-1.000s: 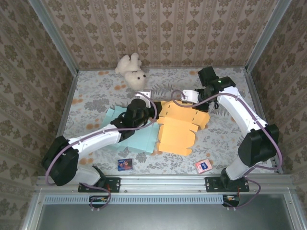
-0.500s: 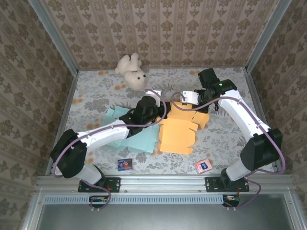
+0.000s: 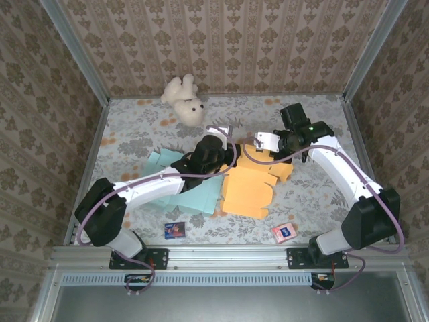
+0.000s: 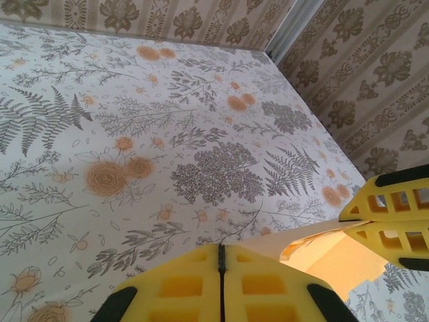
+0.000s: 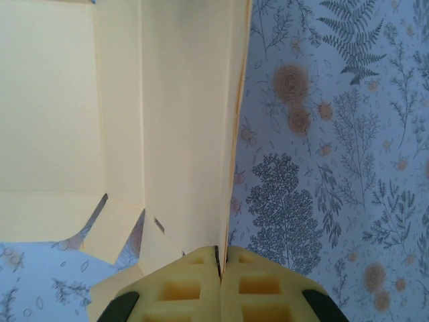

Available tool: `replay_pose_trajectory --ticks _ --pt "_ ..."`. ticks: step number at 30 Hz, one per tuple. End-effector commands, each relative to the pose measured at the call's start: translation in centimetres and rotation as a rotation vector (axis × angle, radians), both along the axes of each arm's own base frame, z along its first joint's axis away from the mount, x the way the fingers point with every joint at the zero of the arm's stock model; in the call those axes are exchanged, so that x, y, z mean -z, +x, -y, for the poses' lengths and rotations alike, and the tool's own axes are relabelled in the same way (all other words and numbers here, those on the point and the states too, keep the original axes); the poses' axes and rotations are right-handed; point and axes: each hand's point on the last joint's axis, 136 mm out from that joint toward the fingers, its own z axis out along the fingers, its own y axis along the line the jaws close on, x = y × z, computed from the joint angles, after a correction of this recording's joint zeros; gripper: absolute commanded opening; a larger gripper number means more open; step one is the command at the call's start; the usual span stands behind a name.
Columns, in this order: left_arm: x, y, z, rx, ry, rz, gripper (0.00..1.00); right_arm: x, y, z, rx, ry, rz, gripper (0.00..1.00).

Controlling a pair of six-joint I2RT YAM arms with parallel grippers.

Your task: Fold the paper box

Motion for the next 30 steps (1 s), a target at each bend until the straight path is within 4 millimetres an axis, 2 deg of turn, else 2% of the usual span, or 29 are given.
replay_pose_trajectory --ticks 1,12,17,30 --pt "1.3 0.4 -1.8 -0.042 0.013 -0.017 0.08 -0.8 0.8 -0.4 -0.013 0.01 0.085 0.0" --pt "6.4 0.4 -6.0 -0.109 0.075 -0.08 0.08 -0.9 0.6 -0.3 -0.007 0.013 0.08 0.0" --pt "7.7 0.5 -7.1 -0.125 0.071 -0.099 0.07 -0.8 0.7 -0.3 -0.004 0.013 0.079 0.0" --pt "11.0 2.0 -7.6 -0.153 0.088 -0.154 0.06 0.6 1.1 -0.3 0.001 -0.003 0.056 0.0"
